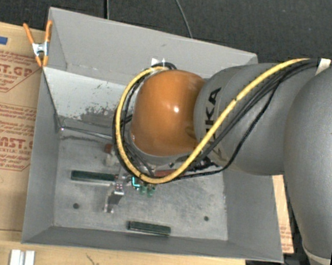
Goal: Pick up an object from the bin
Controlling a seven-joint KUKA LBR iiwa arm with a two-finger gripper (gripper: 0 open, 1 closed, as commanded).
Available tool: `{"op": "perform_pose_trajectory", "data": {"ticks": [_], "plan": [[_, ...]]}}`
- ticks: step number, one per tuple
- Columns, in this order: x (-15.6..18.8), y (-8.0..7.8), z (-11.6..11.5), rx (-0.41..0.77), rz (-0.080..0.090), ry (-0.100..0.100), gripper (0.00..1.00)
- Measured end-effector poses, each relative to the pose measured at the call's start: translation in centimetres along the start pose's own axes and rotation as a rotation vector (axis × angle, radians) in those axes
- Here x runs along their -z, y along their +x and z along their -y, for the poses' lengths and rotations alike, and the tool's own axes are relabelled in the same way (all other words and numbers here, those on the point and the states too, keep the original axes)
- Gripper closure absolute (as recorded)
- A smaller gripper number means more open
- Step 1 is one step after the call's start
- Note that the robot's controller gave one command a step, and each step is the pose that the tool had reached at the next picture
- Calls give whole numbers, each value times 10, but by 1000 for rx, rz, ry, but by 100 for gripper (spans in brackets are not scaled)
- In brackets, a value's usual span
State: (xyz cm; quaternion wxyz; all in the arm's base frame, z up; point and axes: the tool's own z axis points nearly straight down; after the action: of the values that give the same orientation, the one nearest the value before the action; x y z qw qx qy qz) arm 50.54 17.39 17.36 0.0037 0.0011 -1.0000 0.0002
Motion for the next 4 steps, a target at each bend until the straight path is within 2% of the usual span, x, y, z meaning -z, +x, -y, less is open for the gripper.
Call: {"op": "perform_pose_trajectory", "data": {"ticks": [1,2,3,4], "plan": [[4,-2,1,-2,7,-1,0],[-42,-26,-8,88,13,-2,0],[-95,-48,6,-36,17,-5,100],[-95,-48,6,-36,17,-5,100]]}}
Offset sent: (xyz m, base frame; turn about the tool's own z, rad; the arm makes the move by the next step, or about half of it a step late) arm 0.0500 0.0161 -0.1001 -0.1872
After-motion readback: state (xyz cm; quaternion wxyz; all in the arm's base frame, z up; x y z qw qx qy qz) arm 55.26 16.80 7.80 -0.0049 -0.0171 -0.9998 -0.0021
